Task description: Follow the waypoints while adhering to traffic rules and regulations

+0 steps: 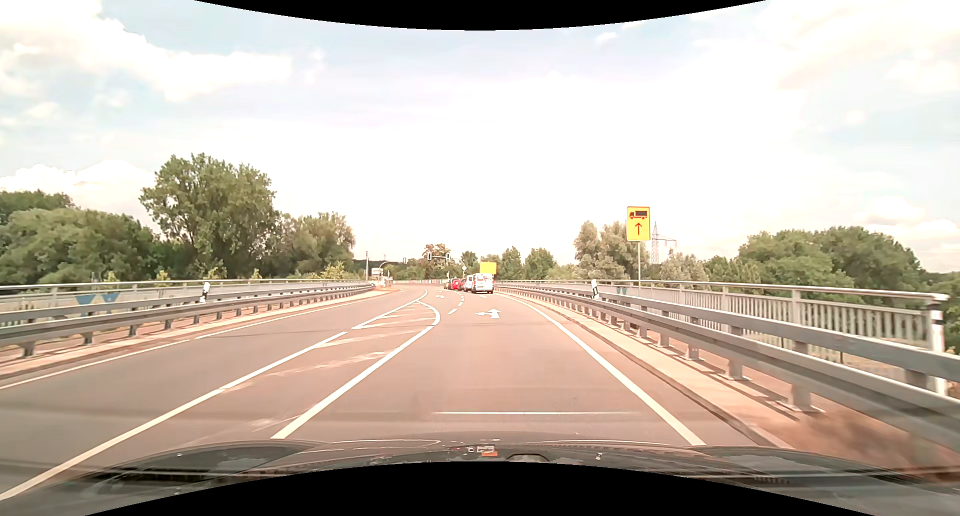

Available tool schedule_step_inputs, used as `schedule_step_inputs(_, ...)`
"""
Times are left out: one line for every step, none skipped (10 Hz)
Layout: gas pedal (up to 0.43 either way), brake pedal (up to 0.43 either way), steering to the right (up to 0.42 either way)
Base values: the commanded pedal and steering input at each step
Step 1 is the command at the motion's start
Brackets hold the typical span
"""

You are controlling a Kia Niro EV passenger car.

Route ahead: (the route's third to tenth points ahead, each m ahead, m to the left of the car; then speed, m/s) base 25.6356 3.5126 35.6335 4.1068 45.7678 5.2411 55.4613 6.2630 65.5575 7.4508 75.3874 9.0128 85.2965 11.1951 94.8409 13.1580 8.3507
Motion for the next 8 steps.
schedule_step_inputs(0.008, 0.0, 0.007)
schedule_step_inputs(0.008, 0.0, 0.007)
schedule_step_inputs(0.008, 0.0, 0.008)
schedule_step_inputs(0.02, 0.0, 0.009)
schedule_step_inputs(0.02, 0.0, 0.008)
schedule_step_inputs(0.02, 0.0, 0.009)
schedule_step_inputs(0.02, 0.0, 0.008)
schedule_step_inputs(0.028, 0.0, 0.009)
